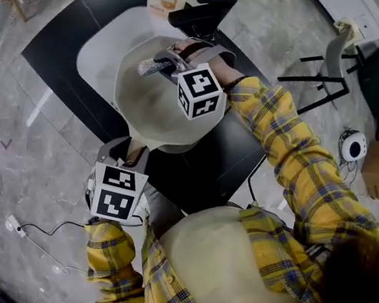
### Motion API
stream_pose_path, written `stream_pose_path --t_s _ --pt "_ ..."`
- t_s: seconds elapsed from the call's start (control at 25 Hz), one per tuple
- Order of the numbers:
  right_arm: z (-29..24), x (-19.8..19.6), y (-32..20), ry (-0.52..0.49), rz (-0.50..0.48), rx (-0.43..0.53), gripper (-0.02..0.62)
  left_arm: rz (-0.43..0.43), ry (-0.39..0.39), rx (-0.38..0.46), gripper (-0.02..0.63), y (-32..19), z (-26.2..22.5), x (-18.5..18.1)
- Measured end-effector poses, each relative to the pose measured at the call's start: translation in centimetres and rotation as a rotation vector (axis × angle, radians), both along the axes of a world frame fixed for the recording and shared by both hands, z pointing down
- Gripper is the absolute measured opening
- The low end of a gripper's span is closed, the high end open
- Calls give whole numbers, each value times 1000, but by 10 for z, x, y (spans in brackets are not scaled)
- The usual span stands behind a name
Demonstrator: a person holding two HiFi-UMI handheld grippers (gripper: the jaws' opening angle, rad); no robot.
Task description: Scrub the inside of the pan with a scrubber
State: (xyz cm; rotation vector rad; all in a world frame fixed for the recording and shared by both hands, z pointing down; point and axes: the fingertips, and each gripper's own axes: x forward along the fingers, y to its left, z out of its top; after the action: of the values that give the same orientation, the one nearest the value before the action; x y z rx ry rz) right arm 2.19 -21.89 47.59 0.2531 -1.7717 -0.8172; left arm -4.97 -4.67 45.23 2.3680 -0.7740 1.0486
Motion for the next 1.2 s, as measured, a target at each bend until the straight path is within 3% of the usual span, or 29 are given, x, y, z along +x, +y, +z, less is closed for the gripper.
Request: stream_pose_path --t_s 0.32,0.6,0.84,1.2 --pt "7 12 -29 53 31 101 83 -1 7 -7 164 0 0 -1" --pt "20 27 -31 87 97 75 83 -1 16 -18 166 -2 0 -1" --pt "35 47 -21 179 142 31 83 -3 14 -16 166 -1 0 -2" --pt "46 62 9 269 137 -54 83 -6 8 -11 166 -1 0 -1"
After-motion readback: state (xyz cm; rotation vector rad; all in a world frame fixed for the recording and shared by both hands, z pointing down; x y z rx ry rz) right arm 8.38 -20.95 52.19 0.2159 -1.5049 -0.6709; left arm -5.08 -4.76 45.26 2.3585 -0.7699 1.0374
